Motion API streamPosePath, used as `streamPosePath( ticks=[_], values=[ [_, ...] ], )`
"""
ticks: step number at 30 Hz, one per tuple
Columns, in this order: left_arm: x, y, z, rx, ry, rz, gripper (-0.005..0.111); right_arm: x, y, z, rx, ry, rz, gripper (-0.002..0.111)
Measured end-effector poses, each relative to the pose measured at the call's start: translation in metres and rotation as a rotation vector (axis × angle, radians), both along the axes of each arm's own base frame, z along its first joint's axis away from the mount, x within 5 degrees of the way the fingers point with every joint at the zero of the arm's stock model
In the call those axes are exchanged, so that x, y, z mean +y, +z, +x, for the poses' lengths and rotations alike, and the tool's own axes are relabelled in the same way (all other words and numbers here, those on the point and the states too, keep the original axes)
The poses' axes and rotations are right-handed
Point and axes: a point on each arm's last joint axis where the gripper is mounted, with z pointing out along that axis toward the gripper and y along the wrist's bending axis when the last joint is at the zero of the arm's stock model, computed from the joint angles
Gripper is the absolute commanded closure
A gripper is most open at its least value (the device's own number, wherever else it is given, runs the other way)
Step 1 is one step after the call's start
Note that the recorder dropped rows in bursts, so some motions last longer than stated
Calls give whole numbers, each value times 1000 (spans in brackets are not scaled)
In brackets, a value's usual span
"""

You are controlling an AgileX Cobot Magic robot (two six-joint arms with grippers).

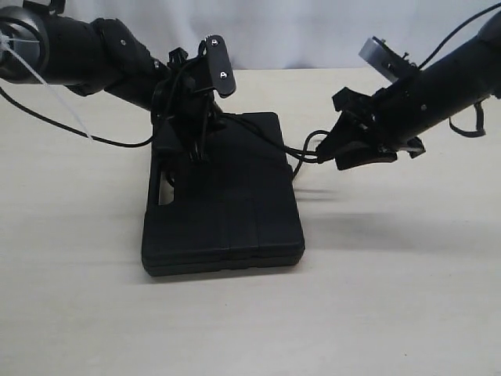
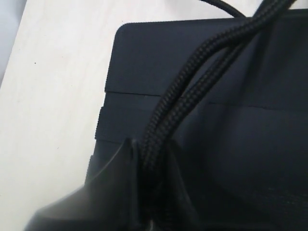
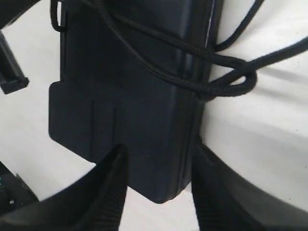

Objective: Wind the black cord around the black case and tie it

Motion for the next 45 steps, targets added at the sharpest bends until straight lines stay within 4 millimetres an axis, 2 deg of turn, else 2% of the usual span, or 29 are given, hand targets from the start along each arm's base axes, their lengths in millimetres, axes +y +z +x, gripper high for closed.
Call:
streamPosePath(
  ticks=[6,9,12,15,19,25,30,33,41,45],
  values=[
    [0,-5,1,14,12,-8,107,-4,-6,7,-72,-74,-44,68],
    [0,-8,1,25,16,-8,107,-9,-6,14,-126,-135,-72,56],
    [0,-9,1,27,18,-9,107,-22,-5,22,-150,-236,-87,50],
    [0,-9,1,28,19,-10,107,-42,-6,28,-139,-341,-89,50],
    [0,-9,1,26,20,-9,107,-55,-33,34,-26,-447,-67,49],
    [0,-9,2,20,24,-9,107,-35,-84,39,172,-444,90,49],
    [0,-9,2,21,23,-9,107,-28,-100,42,205,-471,127,50],
    [0,-9,2,21,23,-9,107,-29,-100,44,197,-485,132,58],
    [0,-9,1,24,20,-8,107,-27,-97,47,148,-486,169,104],
    [0,-9,1,24,20,-8,107,-27,-96,47,120,-447,167,104]
  ],
)
